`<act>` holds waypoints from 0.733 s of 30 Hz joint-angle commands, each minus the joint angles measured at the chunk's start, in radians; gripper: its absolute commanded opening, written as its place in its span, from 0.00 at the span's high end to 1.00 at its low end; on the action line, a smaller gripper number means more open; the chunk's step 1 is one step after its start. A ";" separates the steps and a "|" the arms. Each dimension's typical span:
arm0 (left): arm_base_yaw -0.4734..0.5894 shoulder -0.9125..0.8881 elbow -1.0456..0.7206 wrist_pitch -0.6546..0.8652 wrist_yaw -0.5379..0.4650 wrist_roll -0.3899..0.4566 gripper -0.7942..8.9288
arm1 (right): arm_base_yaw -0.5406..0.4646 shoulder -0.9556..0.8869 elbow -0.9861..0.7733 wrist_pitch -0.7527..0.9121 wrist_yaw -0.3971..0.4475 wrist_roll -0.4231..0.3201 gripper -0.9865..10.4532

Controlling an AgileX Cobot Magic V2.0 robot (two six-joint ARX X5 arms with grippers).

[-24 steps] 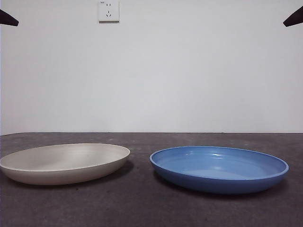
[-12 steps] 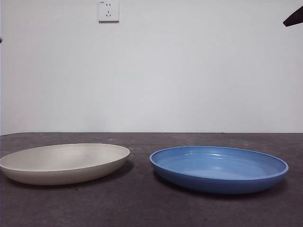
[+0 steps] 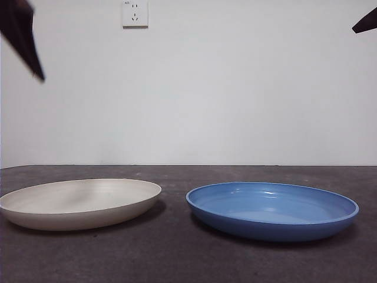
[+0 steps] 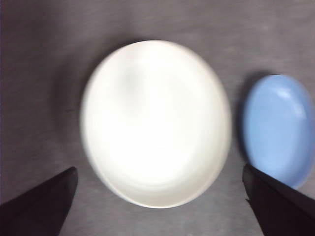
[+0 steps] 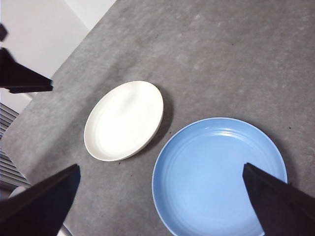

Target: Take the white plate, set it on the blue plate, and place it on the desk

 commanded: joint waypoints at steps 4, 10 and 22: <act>0.018 0.139 0.020 0.030 -0.002 0.048 0.34 | 0.004 0.008 0.019 0.002 -0.003 -0.011 0.37; 0.018 0.256 0.020 0.101 0.080 0.052 0.34 | 0.004 0.008 0.019 0.002 -0.001 -0.012 0.37; 0.018 0.404 0.020 0.196 0.106 0.036 0.34 | 0.004 0.008 0.019 0.002 -0.001 -0.012 0.37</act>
